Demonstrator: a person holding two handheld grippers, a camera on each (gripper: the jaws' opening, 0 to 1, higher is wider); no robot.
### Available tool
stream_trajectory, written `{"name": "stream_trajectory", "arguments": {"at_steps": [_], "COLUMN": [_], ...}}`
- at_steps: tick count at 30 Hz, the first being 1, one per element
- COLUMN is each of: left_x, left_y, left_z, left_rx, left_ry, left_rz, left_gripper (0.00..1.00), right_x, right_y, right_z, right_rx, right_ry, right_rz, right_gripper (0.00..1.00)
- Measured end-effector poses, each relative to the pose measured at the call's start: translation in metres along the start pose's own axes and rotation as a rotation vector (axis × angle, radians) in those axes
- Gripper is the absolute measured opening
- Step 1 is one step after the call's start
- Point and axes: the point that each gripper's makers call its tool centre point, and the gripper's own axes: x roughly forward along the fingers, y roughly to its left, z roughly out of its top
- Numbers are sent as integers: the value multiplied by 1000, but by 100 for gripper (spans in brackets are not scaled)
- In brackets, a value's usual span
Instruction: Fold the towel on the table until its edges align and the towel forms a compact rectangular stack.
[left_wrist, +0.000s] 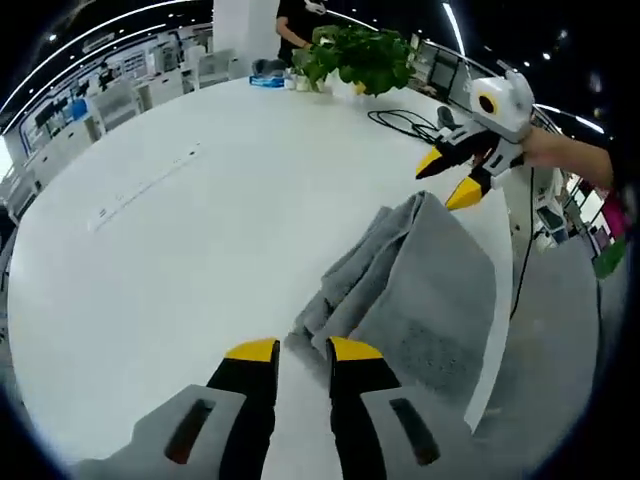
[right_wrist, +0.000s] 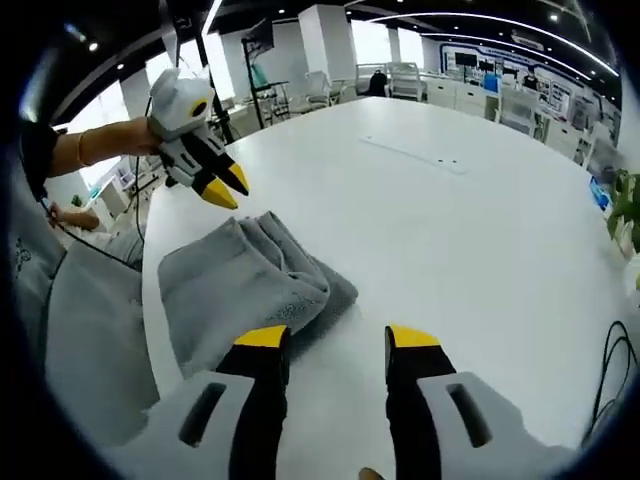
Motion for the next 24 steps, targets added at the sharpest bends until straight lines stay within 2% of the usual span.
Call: {"name": "stream_trajectory", "arguments": {"at_steps": [6,8,12,18,21,24], "left_x": [-10,-12,-13,-13,-16,-19], "left_y": [-15,-17,-24,-37,-53,-62], "left_z": [-7,-8,-21,-41,-42,-47], "left_rx": [15,3,2,-42,-62,-59], "left_ry": [-26,-56,-58,-59,-116,-122], "left_rz": [-3,9,12,-17,-65,-71], "left_gripper": [28,31,40,45,51,55], "right_x": [-11,-14,-17,-21,-21,-19], "right_y": [7,11,20,31,37,47], "right_z": [-20,-26,-43,-56,-59,-64], "right_rx": [23,44,53,68,83,89], "right_ry": [20,15,41,48,38,40], "right_rz": [-1,1,4,-3,1,12], "right_gripper": [39,40,42,47,48,49]}}
